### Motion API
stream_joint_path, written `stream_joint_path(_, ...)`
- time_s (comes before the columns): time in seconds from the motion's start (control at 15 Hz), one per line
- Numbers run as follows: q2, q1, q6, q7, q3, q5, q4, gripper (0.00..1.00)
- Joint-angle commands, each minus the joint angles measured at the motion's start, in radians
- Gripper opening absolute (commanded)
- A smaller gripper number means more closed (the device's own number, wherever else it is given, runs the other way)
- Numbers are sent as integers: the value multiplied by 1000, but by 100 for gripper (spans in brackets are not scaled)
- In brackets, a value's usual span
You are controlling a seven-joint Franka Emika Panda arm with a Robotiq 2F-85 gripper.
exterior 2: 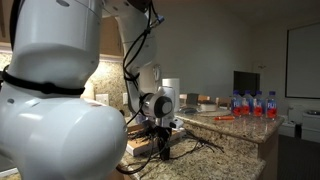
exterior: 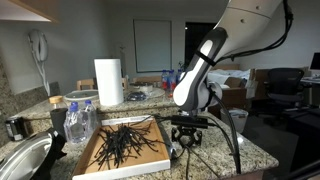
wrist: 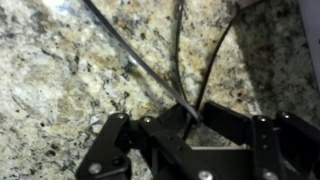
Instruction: Put some of the zip ties on the counter on the box
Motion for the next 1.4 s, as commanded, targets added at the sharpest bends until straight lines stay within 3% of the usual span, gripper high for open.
stream_joint_path(0.0,11,-4,-18,25,-3,-24,-18,0)
stream_joint_path(0.87,-5,-3,-166,65,-24,-156,61,0)
stream_joint_path(0.93,-5,-4,-172,72,-27,-166,68,25)
stream_joint_path(1.0,-4,-5,-177,76,-29,-173,73,26)
stream_joint_path(1.27,1,-6,-220,73,-29,-181,92,50)
stream_joint_path(1.33,2,-6,-229,71,-28,-180,95,30)
